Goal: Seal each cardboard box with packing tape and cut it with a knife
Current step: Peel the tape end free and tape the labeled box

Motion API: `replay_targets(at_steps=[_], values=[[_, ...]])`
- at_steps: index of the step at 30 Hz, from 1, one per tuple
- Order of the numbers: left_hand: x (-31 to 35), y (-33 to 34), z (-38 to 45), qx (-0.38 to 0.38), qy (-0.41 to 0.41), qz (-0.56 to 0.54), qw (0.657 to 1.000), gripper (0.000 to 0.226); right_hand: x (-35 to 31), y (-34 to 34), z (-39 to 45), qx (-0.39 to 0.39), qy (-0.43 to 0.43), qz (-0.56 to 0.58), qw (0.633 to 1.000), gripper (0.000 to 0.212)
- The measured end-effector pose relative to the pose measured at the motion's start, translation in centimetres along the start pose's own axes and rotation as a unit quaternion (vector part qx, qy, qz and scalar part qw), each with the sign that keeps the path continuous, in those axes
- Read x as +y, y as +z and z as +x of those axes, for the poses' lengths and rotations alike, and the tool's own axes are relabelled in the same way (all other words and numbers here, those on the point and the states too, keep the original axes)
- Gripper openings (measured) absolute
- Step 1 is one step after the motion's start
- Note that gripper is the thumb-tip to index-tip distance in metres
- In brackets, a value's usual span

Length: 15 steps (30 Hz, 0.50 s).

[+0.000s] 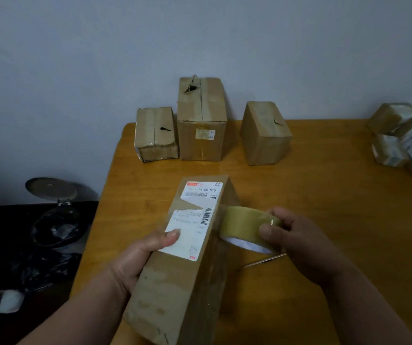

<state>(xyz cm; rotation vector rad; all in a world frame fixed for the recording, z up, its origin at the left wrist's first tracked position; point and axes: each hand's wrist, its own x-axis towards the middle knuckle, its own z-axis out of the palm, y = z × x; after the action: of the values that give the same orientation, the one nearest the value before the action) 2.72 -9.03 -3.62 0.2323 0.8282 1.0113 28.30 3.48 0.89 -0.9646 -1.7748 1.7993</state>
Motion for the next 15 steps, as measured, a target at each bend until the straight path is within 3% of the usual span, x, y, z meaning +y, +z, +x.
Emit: replay_targets(at_steps=[3,5,8,11,13,15], values=[[-2.0,-1.6,0.5,0.029,-0.019,-0.054,0.998,0.075,0.5,0.9,0.6,-0.025,0.001,0.197,0.98,0.019],[-2.9,-2.7,0.9,0.06,-0.04,-0.052,0.996,0.069,1.1,1.7,1.0,-0.016,0.029,0.214,0.976,0.013],[-3.7,-3.8,1.5,0.16,-0.059,0.083,0.982,0.045,2.5,3.7,1.6,0.019,0.078,0.11,0.991,0.018],[-3.7,-4.2,2.1,0.265,-0.031,0.19,0.945,0.047,3.4,6.1,2.5,0.033,0.091,-0.023,0.995,0.017],[-3.3,-4.0,2.0,0.298,0.009,0.221,0.929,0.053,3.4,7.1,3.2,0.032,0.084,-0.055,0.994,0.021],[-3.1,-3.9,1.6,0.263,0.05,0.268,0.925,0.046,3.0,7.7,3.9,0.022,0.061,-0.099,0.993,0.026]])
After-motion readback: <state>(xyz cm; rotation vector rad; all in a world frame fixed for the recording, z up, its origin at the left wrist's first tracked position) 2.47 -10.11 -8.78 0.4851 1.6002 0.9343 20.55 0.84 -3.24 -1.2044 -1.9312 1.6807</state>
